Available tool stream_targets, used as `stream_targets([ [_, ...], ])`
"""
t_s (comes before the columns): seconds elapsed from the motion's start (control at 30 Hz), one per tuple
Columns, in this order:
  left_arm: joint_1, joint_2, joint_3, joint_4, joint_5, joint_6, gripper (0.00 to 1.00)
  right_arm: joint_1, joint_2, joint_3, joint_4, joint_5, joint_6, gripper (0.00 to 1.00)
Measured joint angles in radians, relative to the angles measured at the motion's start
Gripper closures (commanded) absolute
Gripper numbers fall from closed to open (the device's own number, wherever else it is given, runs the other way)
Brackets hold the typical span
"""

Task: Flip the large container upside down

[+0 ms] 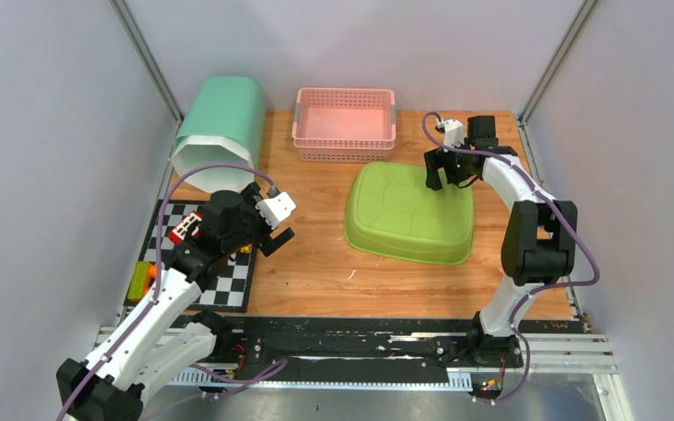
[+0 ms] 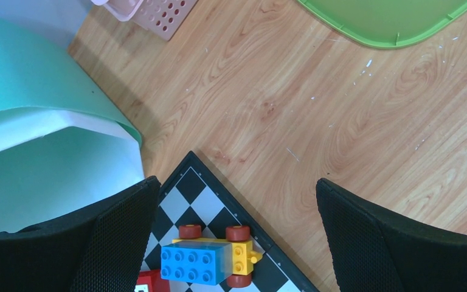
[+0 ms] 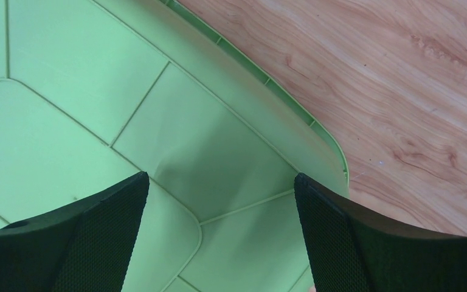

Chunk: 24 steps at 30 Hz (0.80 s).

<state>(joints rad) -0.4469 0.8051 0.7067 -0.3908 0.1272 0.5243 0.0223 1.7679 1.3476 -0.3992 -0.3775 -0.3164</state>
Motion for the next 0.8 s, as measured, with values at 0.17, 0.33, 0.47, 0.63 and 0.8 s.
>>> stream_targets([
  [0.17, 0.000, 0.000, -0.001, 0.000, 0.000, 0.000, 0.00, 0.000, -0.011, -0.014, 0.003, 0.047, 0.000, 0.09],
  [0.33, 0.000, 0.000, -0.001, 0.000, 0.000, 0.000, 0.00, -0.001, -0.035, -0.041, 0.001, 0.095, -0.003, 0.09],
  [0.47, 0.000, 0.000, -0.001, 0.000, 0.000, 0.000, 0.00, -0.013, -0.062, -0.070, -0.002, 0.114, -0.007, 0.09],
  [0.63, 0.000, 0.000, -0.001, 0.000, 0.000, 0.000, 0.00, -0.058, -0.095, -0.101, -0.020, 0.127, -0.010, 0.09],
  [0.8, 0.000, 0.000, -0.001, 0.000, 0.000, 0.000, 0.00, -0.089, -0.116, -0.120, -0.029, 0.134, -0.017, 0.09],
])
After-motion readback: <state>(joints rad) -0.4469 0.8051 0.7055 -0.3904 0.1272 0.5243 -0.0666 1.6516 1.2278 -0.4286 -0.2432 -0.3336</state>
